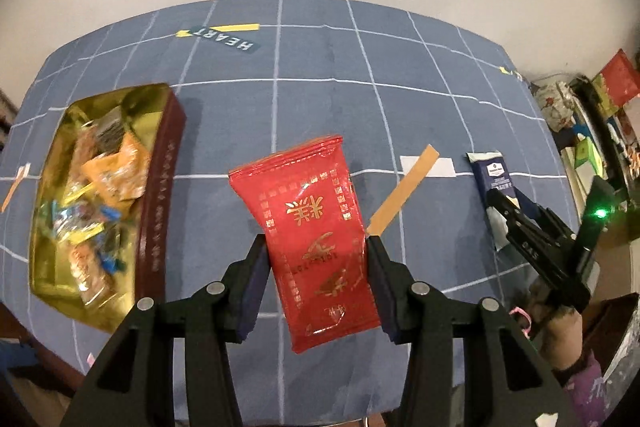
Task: Organize snacks
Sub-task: 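Carry the red packet into the tin and open the left gripper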
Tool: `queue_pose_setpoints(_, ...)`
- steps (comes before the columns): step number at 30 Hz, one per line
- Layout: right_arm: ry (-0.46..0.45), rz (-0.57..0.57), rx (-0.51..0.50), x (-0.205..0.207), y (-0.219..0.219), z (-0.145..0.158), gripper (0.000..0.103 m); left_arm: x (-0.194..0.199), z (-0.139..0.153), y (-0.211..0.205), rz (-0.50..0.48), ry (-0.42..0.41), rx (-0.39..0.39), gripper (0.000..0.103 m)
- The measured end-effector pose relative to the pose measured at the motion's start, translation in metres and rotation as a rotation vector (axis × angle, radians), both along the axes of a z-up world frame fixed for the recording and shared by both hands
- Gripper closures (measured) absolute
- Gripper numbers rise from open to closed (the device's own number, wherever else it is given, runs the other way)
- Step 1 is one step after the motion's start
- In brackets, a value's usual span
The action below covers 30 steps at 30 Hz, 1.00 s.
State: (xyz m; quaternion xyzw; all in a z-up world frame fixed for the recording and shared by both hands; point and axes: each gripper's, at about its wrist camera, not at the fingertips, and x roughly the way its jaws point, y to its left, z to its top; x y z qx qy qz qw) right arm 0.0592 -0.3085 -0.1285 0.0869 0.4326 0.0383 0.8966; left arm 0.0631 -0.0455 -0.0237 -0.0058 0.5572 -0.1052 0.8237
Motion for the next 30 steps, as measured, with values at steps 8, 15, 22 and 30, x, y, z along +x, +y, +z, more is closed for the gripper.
queue_pose_setpoints(8,0.04,-0.032,0.03,0.005,0.012,0.01,0.072,-0.015,0.025,0.051,0.055,-0.064,-0.006,0.059)
queue_pose_setpoints(15,0.071,-0.073,0.068,0.013,0.013,0.009,0.081,-0.016,0.025,0.099,0.132,-0.072,-0.019,0.059)
queue_pose_setpoints(22,0.128,-0.051,0.048,0.022,0.015,0.013,0.073,-0.021,0.025,0.122,0.151,-0.087,-0.01,0.059)
queue_pose_setpoints(30,0.189,-0.035,-0.053,0.031,0.049,0.005,0.033,-0.021,0.026,0.134,0.161,-0.091,-0.031,0.059)
